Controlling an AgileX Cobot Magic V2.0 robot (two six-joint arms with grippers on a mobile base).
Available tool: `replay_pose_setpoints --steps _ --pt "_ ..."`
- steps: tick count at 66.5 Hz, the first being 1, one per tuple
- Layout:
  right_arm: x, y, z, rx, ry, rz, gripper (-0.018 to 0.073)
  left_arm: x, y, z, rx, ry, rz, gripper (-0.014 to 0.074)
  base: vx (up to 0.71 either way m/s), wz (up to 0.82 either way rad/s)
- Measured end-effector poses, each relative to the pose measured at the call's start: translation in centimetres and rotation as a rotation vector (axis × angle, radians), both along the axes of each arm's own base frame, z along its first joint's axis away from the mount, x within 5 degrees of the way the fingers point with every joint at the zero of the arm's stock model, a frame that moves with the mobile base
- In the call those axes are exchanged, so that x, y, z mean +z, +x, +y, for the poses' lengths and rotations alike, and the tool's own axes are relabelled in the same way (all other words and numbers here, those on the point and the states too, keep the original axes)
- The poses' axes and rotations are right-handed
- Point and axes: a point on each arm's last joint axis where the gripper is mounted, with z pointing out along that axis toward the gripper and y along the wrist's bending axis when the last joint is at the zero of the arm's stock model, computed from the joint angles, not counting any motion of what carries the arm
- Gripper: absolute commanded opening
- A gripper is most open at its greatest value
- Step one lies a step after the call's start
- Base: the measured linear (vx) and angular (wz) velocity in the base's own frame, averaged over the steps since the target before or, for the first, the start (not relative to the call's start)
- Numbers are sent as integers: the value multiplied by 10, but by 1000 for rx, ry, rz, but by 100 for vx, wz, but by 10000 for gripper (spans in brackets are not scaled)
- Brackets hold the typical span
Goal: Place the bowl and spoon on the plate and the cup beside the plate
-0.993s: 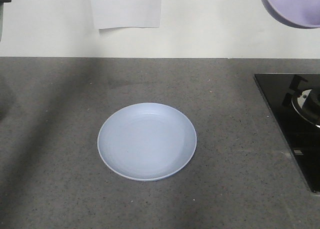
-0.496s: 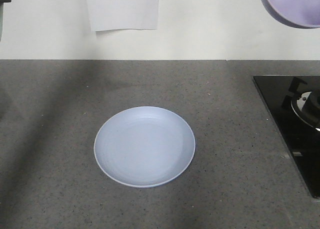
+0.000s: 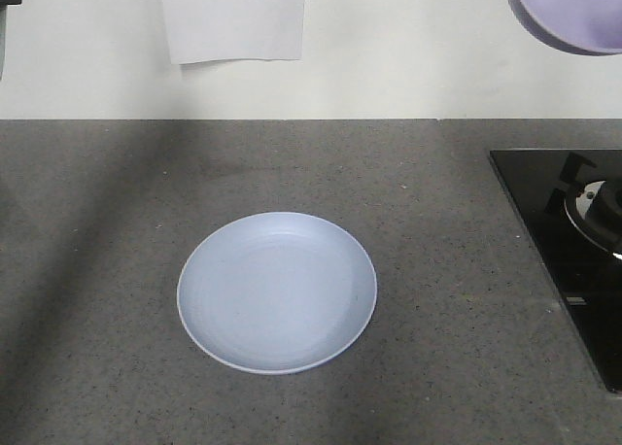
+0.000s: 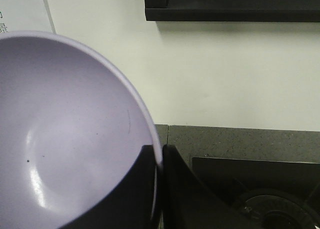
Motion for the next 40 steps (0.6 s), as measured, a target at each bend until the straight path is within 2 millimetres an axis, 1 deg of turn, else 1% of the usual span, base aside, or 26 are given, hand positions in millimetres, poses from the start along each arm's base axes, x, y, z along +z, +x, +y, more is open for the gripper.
replay_pose_setpoints --steps 40 --pt "0 0 0 0 0 0 -11 0 0 0 0 0 0 -6 1 -2"
